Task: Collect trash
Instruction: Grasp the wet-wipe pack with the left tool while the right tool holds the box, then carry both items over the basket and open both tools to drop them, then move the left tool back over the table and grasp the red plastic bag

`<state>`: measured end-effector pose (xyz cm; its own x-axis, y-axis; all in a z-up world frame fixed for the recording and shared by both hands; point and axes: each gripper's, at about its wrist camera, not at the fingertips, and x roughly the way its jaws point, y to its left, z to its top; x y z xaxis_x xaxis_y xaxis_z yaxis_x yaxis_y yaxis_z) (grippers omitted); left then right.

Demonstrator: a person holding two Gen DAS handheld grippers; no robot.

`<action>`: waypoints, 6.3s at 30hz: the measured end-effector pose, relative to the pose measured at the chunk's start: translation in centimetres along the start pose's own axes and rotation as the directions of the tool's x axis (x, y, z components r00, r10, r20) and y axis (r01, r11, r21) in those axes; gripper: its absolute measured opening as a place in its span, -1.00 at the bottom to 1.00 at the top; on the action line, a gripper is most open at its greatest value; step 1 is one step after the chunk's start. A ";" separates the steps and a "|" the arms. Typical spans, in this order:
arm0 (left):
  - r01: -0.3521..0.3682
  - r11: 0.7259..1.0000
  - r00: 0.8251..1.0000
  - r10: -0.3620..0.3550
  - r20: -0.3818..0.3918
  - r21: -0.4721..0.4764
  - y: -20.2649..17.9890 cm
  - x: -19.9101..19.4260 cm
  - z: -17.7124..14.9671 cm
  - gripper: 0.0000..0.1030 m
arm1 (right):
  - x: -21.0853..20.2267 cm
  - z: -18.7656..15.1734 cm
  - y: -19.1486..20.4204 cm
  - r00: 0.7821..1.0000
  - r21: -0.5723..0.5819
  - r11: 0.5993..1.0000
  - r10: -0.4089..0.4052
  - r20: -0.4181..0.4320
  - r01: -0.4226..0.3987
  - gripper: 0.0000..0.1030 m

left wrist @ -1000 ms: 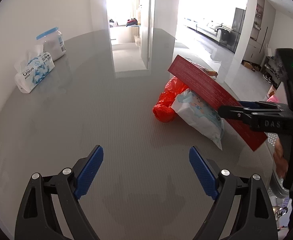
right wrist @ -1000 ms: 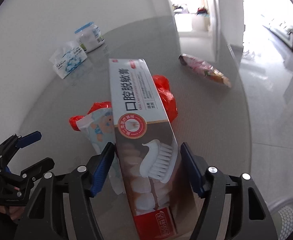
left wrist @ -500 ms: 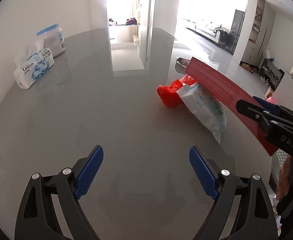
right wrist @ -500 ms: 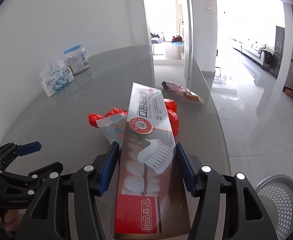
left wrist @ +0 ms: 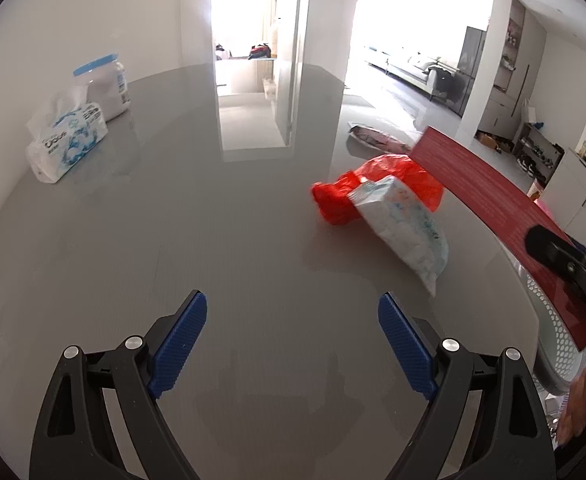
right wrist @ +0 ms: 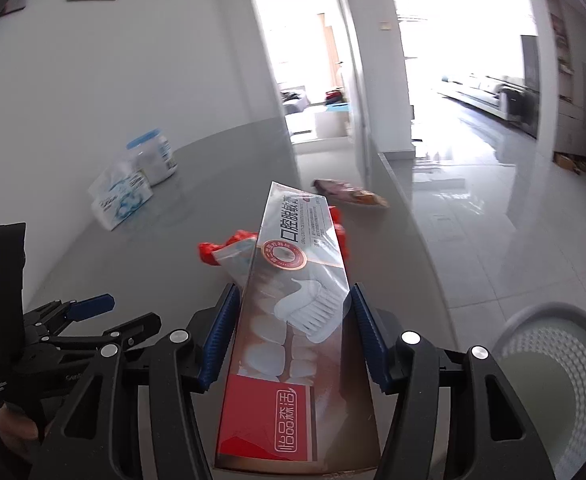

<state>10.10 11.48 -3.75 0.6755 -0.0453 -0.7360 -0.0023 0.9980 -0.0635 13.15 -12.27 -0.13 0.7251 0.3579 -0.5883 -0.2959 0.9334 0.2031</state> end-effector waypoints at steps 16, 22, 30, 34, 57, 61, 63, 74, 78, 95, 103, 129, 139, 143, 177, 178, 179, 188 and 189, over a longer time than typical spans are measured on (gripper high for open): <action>0.041 0.999 0.999 -0.041 -0.025 -0.009 -8.9 5.3 2.9 0.67 | -4.3 -2.3 -4.9 0.991 0.104 0.987 -0.130 0.038 0.125 0.06; -0.008 0.998 0.998 0.005 -0.056 -0.057 -10.2 7.8 3.5 0.67 | -4.6 -3.0 -6.0 0.993 0.127 0.986 -0.115 0.036 0.110 0.06; -0.014 0.996 0.997 0.007 -0.077 -0.087 -9.3 8.3 2.8 -0.16 | -4.8 -3.2 -6.3 0.994 0.136 0.986 -0.106 0.036 0.100 0.06; -0.001 0.997 0.998 -0.003 -0.056 -0.076 -8.2 7.0 2.2 -0.37 | -4.4 -3.0 -6.2 0.994 0.140 0.985 -0.104 0.033 0.098 0.06; 0.128 0.974 0.988 -0.141 0.057 0.186 -12.1 -2.7 -0.8 -0.49 | -8.5 -6.3 -6.4 0.986 0.207 0.969 -0.154 0.067 0.137 0.06; 0.179 0.951 0.979 -0.198 0.051 0.253 -15.1 -3.3 -1.4 -0.49 | -10.2 -7.4 -7.9 0.977 0.246 0.953 -0.201 0.072 0.178 0.06; 0.206 0.937 0.973 -0.227 0.044 0.282 -16.7 -3.5 -1.6 -0.49 | -11.1 -7.9 -8.8 0.971 0.264 0.943 -0.229 0.072 0.202 0.06; 0.344 0.835 0.933 -0.356 -0.054 0.429 -25.7 -2.6 -3.6 -0.49 | -16.2 -11.9 -13.7 0.915 0.379 0.852 -0.402 0.029 0.362 0.06; 0.379 0.797 0.919 -0.385 -0.087 0.471 -27.9 -2.0 -4.3 -0.49 | -17.1 -13.0 -14.8 0.901 0.408 0.823 -0.435 0.005 0.395 0.06; 0.408 0.756 0.912 -0.369 -0.182 0.512 -31.4 0.9 -5.3 -0.49 | -16.2 -14.8 -16.8 0.896 0.456 0.786 -0.439 -0.066 0.419 0.06; 0.399 0.767 0.917 -0.349 -0.195 0.503 -31.7 1.7 -4.7 -0.47 | -15.2 -14.1 -17.0 0.900 0.459 0.788 -0.430 -0.069 0.412 0.06; 0.364 0.806 0.930 -0.342 -0.135 0.468 -29.2 0.7 -4.5 0.31 | -15.8 -14.1 -16.5 0.897 0.474 0.780 -0.440 -0.049 0.409 0.34; 0.321 0.834 0.944 -0.318 -0.083 0.448 -26.8 -0.4 -4.1 0.46 | -15.7 -14.2 -15.6 0.901 0.474 0.785 -0.431 -0.046 0.400 0.38; 0.308 0.851 0.948 -0.311 -0.064 0.426 -25.6 -0.7 -3.3 0.46 | -15.5 -13.8 -14.8 0.903 0.460 0.794 -0.429 -0.040 0.397 0.42; 0.069 0.970 0.988 -0.100 0.122 0.235 -6.1 2.3 3.0 0.84 | -7.0 -9.5 -3.6 0.967 0.280 0.926 -0.250 -0.041 0.251 0.55; 0.057 0.971 0.988 -0.088 0.126 0.230 -5.6 3.0 3.8 0.84 | -6.7 -9.3 -3.4 0.969 0.277 0.929 -0.242 -0.044 0.244 0.55; 0.051 0.972 0.988 -0.083 0.130 0.229 -5.3 3.4 4.3 0.84 | -6.4 -9.1 -3.1 0.971 0.273 0.932 -0.235 -0.047 0.239 0.55; 0.074 0.963 0.994 -0.094 0.063 0.258 -5.3 9.3 7.8 0.84 | -5.3 -8.3 -2.8 0.973 0.265 0.936 -0.220 -0.074 0.232 0.55; 0.075 0.962 0.994 -0.093 0.054 0.264 -5.4 9.7 7.9 0.84 | -5.3 -8.4 -2.8 0.972 0.265 0.935 -0.223 -0.074 0.234 0.55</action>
<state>22.48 6.01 -5.28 0.7114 -0.1350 -0.6897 0.2431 0.9681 0.0612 4.93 -16.98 -4.12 0.7245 0.1382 -0.6753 0.0581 0.9640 0.2596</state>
